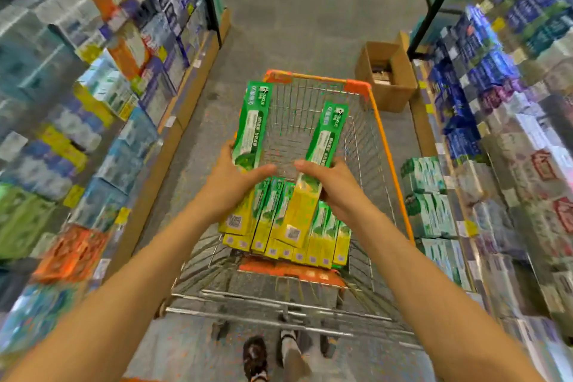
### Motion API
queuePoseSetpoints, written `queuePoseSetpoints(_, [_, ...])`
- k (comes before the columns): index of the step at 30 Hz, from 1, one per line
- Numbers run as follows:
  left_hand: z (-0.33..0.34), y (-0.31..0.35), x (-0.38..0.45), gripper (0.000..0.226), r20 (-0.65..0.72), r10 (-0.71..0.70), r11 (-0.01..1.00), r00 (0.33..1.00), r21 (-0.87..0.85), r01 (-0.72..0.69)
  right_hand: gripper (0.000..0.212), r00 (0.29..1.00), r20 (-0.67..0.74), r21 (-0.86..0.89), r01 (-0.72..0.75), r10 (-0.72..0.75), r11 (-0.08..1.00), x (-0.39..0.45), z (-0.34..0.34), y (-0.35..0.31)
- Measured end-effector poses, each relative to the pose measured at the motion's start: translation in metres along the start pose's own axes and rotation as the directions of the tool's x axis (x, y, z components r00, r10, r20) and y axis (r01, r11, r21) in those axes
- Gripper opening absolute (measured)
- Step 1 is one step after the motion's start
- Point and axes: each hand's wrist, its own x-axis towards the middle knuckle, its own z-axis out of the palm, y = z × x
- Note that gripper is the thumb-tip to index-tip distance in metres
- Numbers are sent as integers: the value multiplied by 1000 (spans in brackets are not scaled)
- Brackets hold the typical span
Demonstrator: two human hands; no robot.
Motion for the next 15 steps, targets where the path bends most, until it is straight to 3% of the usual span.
queuePoseSetpoints(6, [20,-32,46,65,-14,-45,998,999,42,46,38,943,-168,-48,-299,288,953,89,-30,79])
queuePoseSetpoints(7, [23,-38,51,63,-9,-53,998,999,46,53,50,930,-175,-70,-340,324,938,101,-32,92])
queuePoseSetpoints(10, [24,-57,67,93,18,-98,993,995,61,96,100,894,-202,-121,-428,400,896,131,-35,133])
queuePoseSetpoints(12, [20,-74,77,107,32,-129,989,991,73,126,108,872,-208,-134,-474,443,870,144,-36,160])
queuePoseSetpoints(15, [13,-92,85,109,13,-234,967,972,109,232,106,838,-222,-186,-538,498,822,153,-34,194])
